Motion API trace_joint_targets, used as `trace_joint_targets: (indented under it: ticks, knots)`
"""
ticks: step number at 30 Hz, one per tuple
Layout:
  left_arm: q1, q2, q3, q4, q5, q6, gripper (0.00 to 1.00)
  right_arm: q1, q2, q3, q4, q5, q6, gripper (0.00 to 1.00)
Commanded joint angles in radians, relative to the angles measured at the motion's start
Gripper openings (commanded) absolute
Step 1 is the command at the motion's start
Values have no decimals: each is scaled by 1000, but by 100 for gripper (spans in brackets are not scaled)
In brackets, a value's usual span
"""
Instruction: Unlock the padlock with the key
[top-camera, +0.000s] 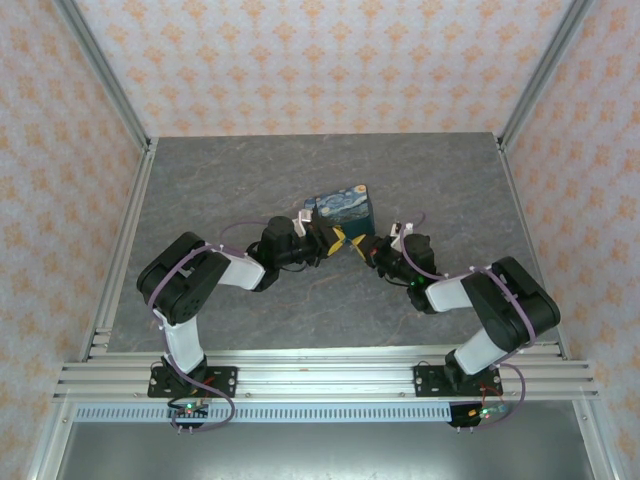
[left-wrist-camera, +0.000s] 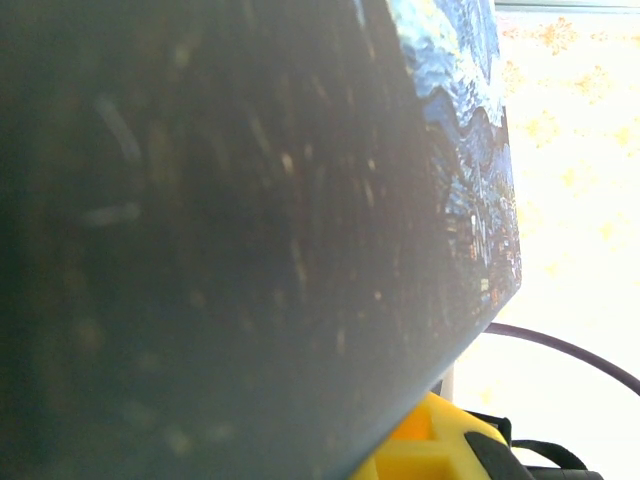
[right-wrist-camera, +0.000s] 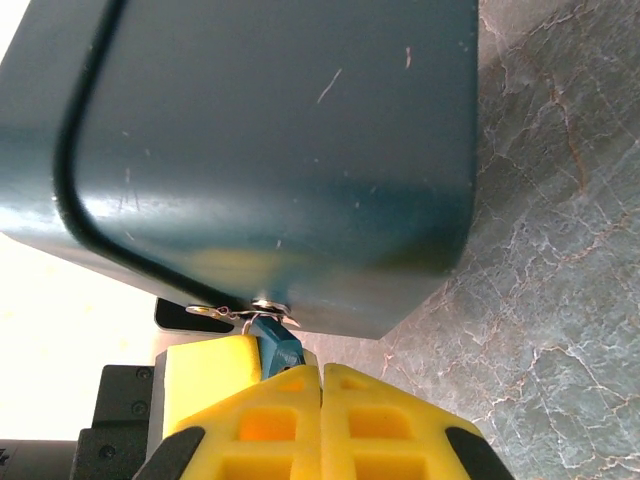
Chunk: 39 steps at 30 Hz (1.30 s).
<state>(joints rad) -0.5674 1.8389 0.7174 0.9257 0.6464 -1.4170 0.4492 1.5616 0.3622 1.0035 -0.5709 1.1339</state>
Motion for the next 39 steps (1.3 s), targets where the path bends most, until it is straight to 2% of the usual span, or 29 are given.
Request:
trace_joint_targets:
  ticks: [1,31,39]
  knots:
    - [2,-31,19,37,18,-2,0,6,6,35,68,-1,10,0]
    - [0,-36,33,13,7,-16,0,42,-20,57,31,-20,-14,0]
    - [1,-61,30,-5,32,-4,0,46,-103,5,-23,-12,-41,0]
